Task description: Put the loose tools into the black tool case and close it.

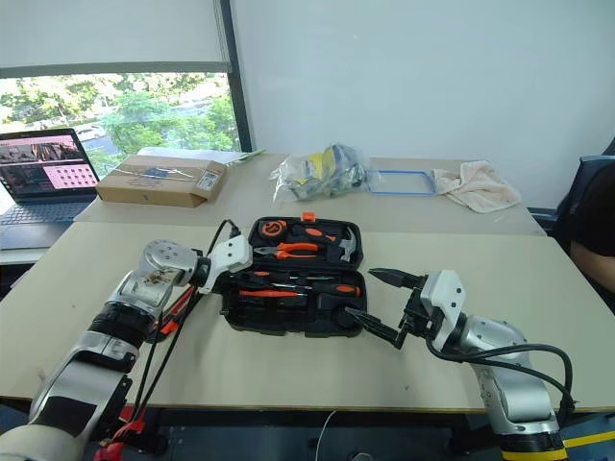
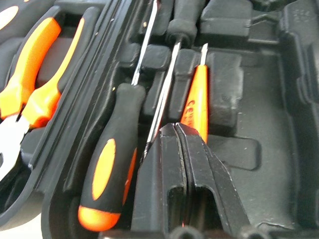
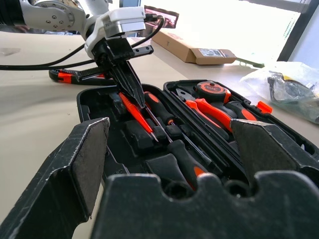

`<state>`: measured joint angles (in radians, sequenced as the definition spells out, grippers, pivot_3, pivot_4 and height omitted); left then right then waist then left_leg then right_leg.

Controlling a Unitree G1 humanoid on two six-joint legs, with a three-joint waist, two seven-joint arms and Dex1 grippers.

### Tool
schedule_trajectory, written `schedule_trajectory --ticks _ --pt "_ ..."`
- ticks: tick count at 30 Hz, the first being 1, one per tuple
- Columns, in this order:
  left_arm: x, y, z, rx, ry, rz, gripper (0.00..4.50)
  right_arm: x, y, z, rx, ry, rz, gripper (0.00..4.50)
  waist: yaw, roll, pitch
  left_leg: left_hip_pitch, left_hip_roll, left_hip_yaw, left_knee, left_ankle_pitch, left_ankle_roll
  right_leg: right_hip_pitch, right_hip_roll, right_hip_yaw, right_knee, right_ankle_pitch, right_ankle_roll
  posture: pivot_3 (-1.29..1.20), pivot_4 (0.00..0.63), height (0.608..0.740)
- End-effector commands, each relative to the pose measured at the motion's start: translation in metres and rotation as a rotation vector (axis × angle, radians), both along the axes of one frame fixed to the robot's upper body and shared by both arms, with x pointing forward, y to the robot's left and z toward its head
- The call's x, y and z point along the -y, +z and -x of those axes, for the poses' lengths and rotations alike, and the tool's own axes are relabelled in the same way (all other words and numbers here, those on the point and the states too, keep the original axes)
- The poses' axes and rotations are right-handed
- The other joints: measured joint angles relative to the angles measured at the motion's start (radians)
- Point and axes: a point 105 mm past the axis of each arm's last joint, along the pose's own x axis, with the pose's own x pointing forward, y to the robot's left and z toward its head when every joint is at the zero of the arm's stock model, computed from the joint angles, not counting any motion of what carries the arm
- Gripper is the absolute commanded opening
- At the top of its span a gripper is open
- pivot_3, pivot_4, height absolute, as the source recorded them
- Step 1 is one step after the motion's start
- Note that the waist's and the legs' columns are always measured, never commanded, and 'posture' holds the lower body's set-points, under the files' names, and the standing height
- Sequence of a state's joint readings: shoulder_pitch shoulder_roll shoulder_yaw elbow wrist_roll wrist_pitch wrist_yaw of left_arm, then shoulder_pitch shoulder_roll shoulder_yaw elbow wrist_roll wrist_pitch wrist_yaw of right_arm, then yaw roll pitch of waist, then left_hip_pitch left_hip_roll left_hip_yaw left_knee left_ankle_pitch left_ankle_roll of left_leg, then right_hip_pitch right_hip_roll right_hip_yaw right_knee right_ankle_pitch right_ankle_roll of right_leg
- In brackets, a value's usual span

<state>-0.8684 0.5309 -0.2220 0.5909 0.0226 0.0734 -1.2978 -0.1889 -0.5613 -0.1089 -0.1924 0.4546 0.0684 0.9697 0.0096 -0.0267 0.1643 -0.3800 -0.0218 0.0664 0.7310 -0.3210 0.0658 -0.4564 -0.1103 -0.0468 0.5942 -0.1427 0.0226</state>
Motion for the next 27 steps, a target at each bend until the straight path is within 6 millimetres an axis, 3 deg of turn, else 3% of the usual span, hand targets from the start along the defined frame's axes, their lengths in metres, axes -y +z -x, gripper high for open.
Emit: schedule_trajectory --ticks 1,7,19,23,27 --pt "0.002 -0.003 0.004 -0.016 -0.009 -0.015 0.07 -0.002 0.011 0.0 0.057 0.003 -0.013 4.5 0.0 0.0 0.0 0.0 0.0 0.0 0.0 0.0 0.0 0.0 0.0 0.0 0.0 0.0 0.0 0.0 0.15 0.74" --pt "-0.004 -0.014 0.0 -0.046 0.062 -0.034 0.07 -0.003 0.012 0.0 0.056 0.004 -0.016 4.5 0.0 0.0 0.0 0.001 0.0 0.0 0.0 0.0 0.0 0.0 0.0 0.0 0.0 0.0 0.0 0.0 0.15 0.74" --pt "-0.003 -0.029 0.015 -0.133 0.066 -0.065 0.07 -0.002 0.011 0.001 0.053 0.004 -0.017 4.5 0.0 0.001 0.0 0.006 0.0 0.0 0.0 0.0 0.0 0.005 0.0 0.001 0.001 0.0 0.0 0.0 0.15 0.74" --pt "-0.003 -0.026 0.01 -0.099 0.09 -0.045 0.07 -0.003 0.01 0.0 0.052 0.006 -0.019 4.5 -0.001 0.001 0.0 0.011 0.0 0.0 0.0 -0.001 0.002 0.009 0.0 0.002 0.0 0.0 0.0 0.0 0.15 0.74" --pt "0.001 -0.008 0.011 -0.052 0.056 0.063 0.07 -0.002 0.009 0.0 0.05 0.006 -0.018 4.5 -0.001 0.001 0.0 0.012 0.001 0.0 0.0 -0.003 0.005 0.009 0.0 0.002 0.0 0.0 0.0 0.0 0.15 0.74"
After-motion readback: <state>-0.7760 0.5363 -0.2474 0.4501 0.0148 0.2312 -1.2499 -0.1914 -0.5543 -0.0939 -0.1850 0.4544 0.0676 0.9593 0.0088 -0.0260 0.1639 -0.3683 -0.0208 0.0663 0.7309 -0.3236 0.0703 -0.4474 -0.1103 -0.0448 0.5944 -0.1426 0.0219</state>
